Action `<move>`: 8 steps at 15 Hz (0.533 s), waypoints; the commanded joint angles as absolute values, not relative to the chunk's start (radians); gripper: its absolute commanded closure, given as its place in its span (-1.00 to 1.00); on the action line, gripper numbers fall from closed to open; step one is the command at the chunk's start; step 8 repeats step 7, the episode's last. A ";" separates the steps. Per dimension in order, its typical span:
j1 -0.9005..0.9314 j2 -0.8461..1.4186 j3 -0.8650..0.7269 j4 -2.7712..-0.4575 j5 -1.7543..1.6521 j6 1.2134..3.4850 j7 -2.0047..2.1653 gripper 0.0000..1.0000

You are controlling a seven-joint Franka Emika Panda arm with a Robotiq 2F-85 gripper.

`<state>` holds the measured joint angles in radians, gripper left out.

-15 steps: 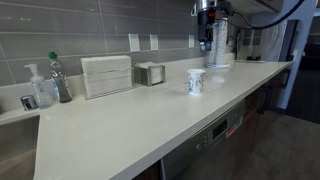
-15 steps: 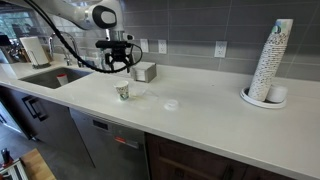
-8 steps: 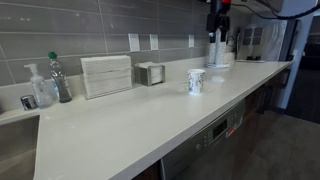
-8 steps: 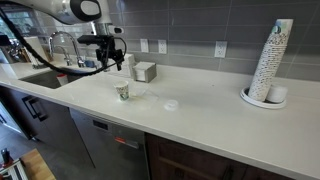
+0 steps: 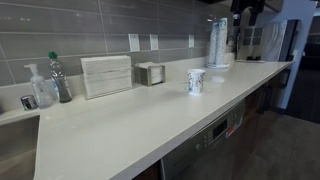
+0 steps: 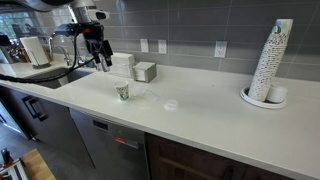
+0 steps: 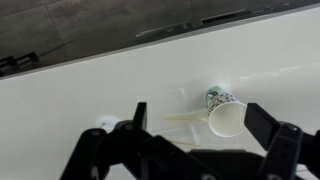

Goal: Shift the cup to the left

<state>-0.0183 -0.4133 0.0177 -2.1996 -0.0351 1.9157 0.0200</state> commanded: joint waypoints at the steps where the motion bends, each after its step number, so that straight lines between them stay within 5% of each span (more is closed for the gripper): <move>1: -0.017 -0.433 0.011 -2.203 -0.037 1.901 0.022 -1.00; 8: -0.021 -0.462 0.007 -2.211 -0.037 1.884 0.022 -1.00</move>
